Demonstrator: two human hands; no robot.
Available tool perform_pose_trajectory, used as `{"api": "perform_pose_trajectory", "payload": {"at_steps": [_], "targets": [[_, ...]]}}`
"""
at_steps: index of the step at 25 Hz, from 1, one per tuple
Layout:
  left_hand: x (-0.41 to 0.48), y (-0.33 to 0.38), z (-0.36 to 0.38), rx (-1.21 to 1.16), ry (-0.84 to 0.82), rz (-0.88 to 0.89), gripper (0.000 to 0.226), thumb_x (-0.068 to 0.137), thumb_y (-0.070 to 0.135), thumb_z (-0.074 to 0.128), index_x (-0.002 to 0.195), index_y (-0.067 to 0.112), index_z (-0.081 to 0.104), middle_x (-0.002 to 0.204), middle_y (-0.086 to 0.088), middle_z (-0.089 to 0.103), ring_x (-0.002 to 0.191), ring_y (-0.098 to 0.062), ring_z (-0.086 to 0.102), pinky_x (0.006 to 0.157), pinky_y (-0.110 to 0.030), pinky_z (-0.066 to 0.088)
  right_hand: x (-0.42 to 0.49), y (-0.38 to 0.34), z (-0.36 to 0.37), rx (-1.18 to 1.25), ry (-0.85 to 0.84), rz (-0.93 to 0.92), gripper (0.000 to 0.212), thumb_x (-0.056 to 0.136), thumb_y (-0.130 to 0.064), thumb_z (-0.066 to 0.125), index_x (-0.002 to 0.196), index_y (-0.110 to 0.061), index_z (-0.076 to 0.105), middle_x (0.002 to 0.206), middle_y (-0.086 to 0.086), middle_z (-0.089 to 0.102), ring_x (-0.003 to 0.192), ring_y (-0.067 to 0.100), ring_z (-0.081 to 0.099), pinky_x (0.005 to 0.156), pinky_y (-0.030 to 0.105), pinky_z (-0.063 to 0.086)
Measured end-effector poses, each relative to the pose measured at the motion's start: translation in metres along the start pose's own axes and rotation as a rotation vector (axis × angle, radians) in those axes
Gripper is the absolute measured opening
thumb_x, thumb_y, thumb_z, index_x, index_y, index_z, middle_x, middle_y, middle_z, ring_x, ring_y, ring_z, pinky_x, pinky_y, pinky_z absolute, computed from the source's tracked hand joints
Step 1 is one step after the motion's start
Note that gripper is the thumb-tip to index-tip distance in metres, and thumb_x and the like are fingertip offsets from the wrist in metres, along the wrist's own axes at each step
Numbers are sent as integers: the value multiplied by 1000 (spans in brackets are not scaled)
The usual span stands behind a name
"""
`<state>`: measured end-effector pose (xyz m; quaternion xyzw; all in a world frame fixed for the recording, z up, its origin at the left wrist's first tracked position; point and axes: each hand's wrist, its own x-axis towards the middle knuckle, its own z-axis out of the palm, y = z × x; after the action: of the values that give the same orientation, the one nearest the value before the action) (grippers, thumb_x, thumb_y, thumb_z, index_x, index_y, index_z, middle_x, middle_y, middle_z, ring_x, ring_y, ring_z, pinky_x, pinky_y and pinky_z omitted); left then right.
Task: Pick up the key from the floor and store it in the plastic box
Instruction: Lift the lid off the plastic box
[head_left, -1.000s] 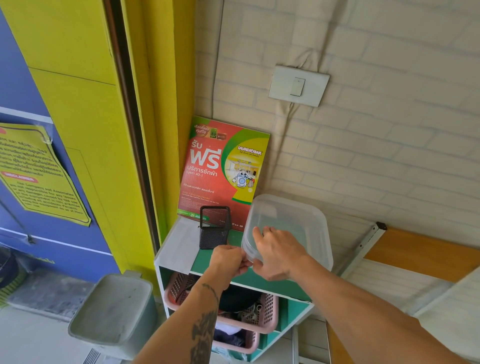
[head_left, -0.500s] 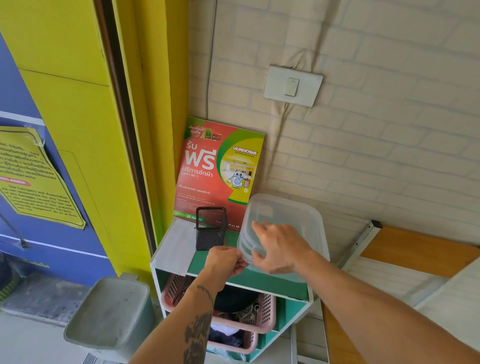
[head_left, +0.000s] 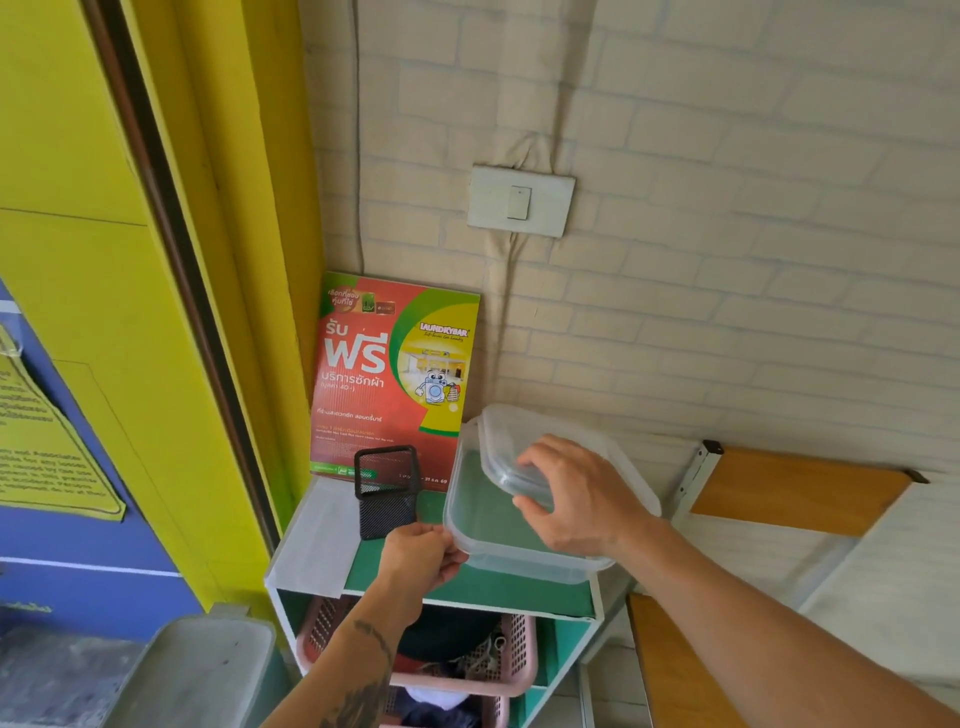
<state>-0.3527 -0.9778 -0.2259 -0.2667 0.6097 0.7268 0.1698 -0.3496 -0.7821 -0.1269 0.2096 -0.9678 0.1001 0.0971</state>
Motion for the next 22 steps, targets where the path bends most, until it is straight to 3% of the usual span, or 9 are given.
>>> {"api": "perform_pose_trajectory", "payload": {"at_steps": [7, 10, 12, 14, 18, 22], "targets": [[-7, 2, 5, 115, 81, 19, 14, 87, -1, 51, 93, 2, 64, 83, -18, 73, 72, -25, 71, 63, -35, 58, -25, -8, 26, -134, -36, 20, 32, 85, -36, 57, 108, -14, 58, 105, 1, 55, 97, 21, 48, 84, 36, 50], [-24, 14, 10, 492, 269, 301, 18, 82, 13, 49, 92, 19, 64, 86, -4, 69, 76, -26, 68, 70, -36, 56, -32, -5, 30, -154, -32, 28, 33, 85, -35, 59, 109, -13, 59, 106, 1, 55, 97, 22, 48, 84, 36, 50], [-36, 30, 19, 555, 256, 480, 18, 85, 20, 50, 94, 24, 65, 89, 1, 68, 79, -23, 64, 73, -37, 54, -33, -4, 31, -169, -8, 29, 33, 84, -36, 61, 108, -13, 60, 104, 1, 56, 96, 21, 49, 82, 35, 50], [-38, 45, 32, 578, 163, 543, 24, 88, 27, 53, 108, 23, 66, 99, 0, 69, 89, -23, 64, 83, -40, 53, -33, -6, 33, -175, 16, 27, 33, 84, -35, 62, 107, -13, 61, 103, 1, 57, 95, 22, 50, 80, 36, 50], [-31, 58, 54, 729, 28, 466, 46, 88, 26, 56, 133, 16, 55, 113, -5, 66, 106, -29, 62, 91, -37, 49, -33, -10, 41, -154, 11, 32, 37, 83, -34, 65, 113, -13, 61, 105, 1, 57, 97, 23, 51, 81, 36, 49], [-26, 61, 55, 708, 8, 353, 60, 81, 14, 55, 142, 17, 49, 116, -13, 70, 93, -28, 68, 78, -34, 56, -41, -10, 47, -59, 4, 43, 44, 85, -34, 64, 124, -14, 60, 112, 1, 55, 102, 20, 50, 89, 36, 47]]}}
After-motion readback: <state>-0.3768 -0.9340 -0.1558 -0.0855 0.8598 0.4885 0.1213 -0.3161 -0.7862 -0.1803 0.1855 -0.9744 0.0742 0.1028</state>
